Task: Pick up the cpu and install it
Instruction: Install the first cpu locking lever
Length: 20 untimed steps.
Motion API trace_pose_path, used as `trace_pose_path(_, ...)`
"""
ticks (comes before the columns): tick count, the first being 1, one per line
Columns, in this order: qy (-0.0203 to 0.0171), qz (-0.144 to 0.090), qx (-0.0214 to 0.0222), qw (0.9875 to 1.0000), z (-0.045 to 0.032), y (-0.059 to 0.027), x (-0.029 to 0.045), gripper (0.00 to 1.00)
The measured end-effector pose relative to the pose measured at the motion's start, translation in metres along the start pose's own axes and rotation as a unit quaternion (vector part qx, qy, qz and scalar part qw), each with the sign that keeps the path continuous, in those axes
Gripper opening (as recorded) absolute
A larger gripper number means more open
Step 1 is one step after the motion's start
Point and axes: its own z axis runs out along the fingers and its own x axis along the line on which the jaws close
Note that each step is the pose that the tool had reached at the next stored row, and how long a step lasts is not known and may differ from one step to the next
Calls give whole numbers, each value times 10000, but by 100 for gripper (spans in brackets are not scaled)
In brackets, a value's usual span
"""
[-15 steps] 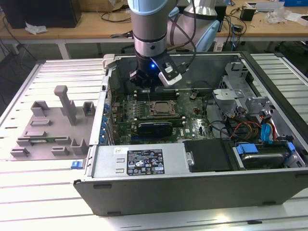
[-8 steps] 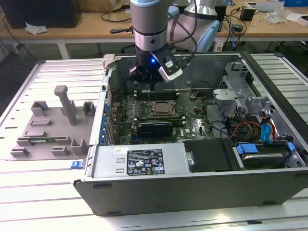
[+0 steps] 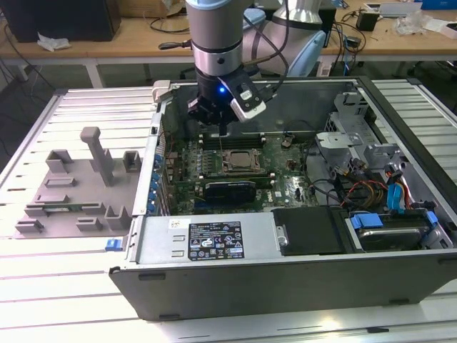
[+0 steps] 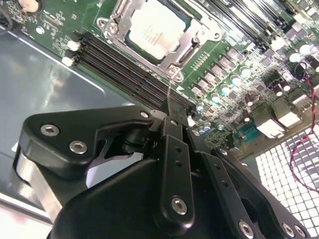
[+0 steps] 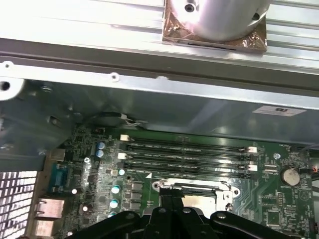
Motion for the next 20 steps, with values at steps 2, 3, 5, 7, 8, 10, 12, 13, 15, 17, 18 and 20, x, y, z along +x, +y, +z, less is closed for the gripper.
trace_pose_path(2, -18, -5, 1, 10000, -3, 6, 66, 11)
trace_pose_path(3, -24, -7, 1, 10000, -4, 7, 88, 11)
trace_pose_path(5, -45, -11, 3, 10000, -8, 14, 161, 11)
trace_pose_path(7, -51, -13, 4, 10000, -8, 16, 184, 11)
trace_pose_path(8, -51, -13, 3, 10000, -8, 16, 184, 11)
trace_pose_path(10, -54, -10, -37, 10000, -7, 15, 186, 11)
trace_pose_path(12, -71, -2, -201, 9998, -1, 14, 185, 11)
trace_pose_path(13, -72, -1, -217, 9997, 1, 14, 186, 11)
trace_pose_path(15, -74, 1, -246, 9997, 16, 10, 187, 11)
trace_pose_path(17, -76, 1, -271, 9996, 37, 4, 187, 11)
trace_pose_path(18, -79, 3, -296, 9995, 56, 0, 184, 11)
trace_pose_path(20, -83, 6, -353, 9993, 81, -8, 166, 11)
